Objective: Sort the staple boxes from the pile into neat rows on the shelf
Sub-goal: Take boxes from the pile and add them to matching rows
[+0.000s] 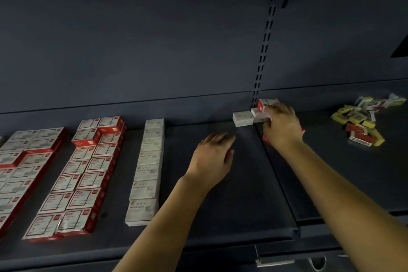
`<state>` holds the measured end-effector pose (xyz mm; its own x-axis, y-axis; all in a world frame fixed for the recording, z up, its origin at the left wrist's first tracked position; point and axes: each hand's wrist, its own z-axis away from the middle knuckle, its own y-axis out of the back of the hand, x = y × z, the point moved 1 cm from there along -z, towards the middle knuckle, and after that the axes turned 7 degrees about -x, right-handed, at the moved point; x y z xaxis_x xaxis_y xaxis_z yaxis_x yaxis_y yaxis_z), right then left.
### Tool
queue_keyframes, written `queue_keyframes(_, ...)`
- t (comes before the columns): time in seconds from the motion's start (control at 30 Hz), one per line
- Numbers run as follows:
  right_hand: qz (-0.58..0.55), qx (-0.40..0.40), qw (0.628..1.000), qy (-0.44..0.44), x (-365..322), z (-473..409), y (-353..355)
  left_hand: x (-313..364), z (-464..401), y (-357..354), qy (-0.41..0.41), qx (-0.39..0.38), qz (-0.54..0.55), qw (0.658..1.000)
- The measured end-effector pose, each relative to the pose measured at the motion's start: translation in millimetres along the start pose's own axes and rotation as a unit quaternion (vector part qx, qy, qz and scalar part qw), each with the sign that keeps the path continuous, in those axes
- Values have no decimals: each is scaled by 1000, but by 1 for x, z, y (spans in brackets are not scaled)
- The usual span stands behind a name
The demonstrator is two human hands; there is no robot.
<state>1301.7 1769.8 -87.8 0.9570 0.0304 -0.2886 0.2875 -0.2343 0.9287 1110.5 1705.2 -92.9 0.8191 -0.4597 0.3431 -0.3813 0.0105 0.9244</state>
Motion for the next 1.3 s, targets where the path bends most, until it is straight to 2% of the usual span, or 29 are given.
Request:
queue_keyframes(0.1, 80, -120, 983, -109, 7, -13, -1, 1, -1, -2, 0, -10, 0, 1000)
queue_keyframes(0.2, 116, -175, 967, -141, 12, -20, -1, 0, 0, -7, 10, -19, 3, 1000)
queue_keyframes(0.4, 114, -108, 985, -78, 7, -11, -2, 0, 5, -10, 18, -31, 20, 999)
queue_keyframes(0.53, 48, -58, 997, -34, -2, -4, 7, -7, 10, -9, 23, -19, 42, 999)
queue_keyframes(0.63, -44, -28, 999, 8, -13, 4, 16, -10, 16, -6, 41, -6, 105, 994)
queue_keyframes(0.7, -176, -43, 983, 16, -24, 14, 23, -12, 21, -3, 67, 10, 177, 982)
queue_keyframes(0.8, -317, -123, 940, 37, -45, 31, 32, -12, 29, 0, 107, 37, 309, 944)
queue_keyframes(0.9, -351, -164, 917, 97, -69, 42, 36, -11, 35, 11, 121, 98, 419, 894)
queue_keyframes(1.0, -384, -183, 894, 139, -89, 49, 38, -10, 42, 26, 115, 109, 522, 838)
queue_keyframes(1.13, -412, -199, 871, 178, -105, 54, 39, -15, 53, 35, 151, 128, 623, 757)
queue_keyframes(1.3, -493, -196, 834, 152, -116, 60, 32, -18, 65, 43, 160, 162, 692, 685)
